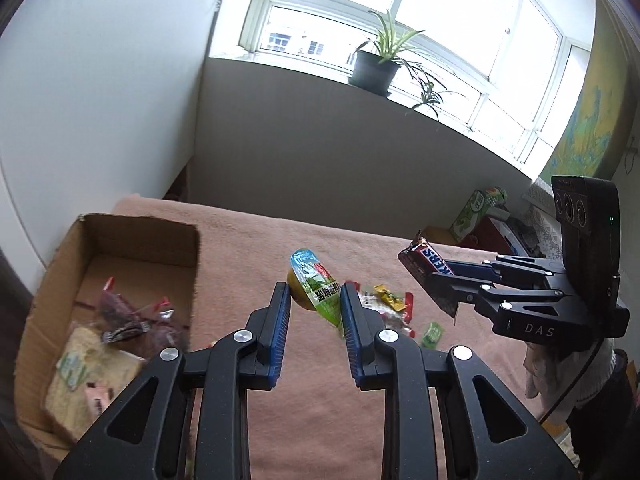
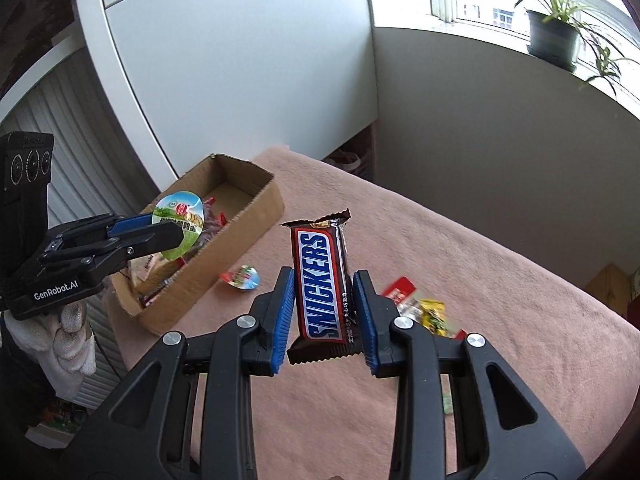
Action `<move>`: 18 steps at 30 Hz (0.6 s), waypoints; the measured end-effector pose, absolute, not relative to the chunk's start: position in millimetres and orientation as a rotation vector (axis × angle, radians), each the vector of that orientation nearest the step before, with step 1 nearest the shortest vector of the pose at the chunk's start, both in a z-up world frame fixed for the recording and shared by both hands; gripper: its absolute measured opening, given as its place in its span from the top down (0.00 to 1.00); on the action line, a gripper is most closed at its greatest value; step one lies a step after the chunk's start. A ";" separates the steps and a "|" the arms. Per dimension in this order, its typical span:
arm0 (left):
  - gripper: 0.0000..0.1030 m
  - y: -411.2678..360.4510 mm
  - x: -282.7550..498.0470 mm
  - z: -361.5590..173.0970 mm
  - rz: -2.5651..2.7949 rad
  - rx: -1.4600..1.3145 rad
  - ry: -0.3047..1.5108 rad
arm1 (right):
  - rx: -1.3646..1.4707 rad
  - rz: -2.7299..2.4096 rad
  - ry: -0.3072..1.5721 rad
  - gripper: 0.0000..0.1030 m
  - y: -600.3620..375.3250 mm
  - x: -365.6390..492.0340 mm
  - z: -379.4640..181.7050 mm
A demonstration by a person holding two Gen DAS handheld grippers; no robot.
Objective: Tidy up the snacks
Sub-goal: 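Carry both snacks into the cardboard box and open both grippers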
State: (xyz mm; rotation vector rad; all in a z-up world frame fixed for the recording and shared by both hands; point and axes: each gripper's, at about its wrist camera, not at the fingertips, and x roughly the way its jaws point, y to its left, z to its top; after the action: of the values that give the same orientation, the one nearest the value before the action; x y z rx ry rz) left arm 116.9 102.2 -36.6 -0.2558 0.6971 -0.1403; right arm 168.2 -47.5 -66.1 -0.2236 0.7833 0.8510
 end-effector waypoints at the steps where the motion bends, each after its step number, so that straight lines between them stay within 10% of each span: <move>1: 0.77 111.8 110.0 -36.2 -0.123 -0.260 0.694 | -0.225 0.867 0.784 0.70 -34.4 167.1 -65.2; 18: 0.77 210.1 47.7 -64.0 0.096 -0.275 0.713 | -0.280 0.971 0.850 0.70 111.4 168.2 -85.3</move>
State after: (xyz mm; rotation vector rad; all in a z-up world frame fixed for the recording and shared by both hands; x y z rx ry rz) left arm 47.7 210.1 -64.0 -0.2748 0.7131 0.0962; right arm 168.2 111.4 -85.3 -0.2800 0.8504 0.9715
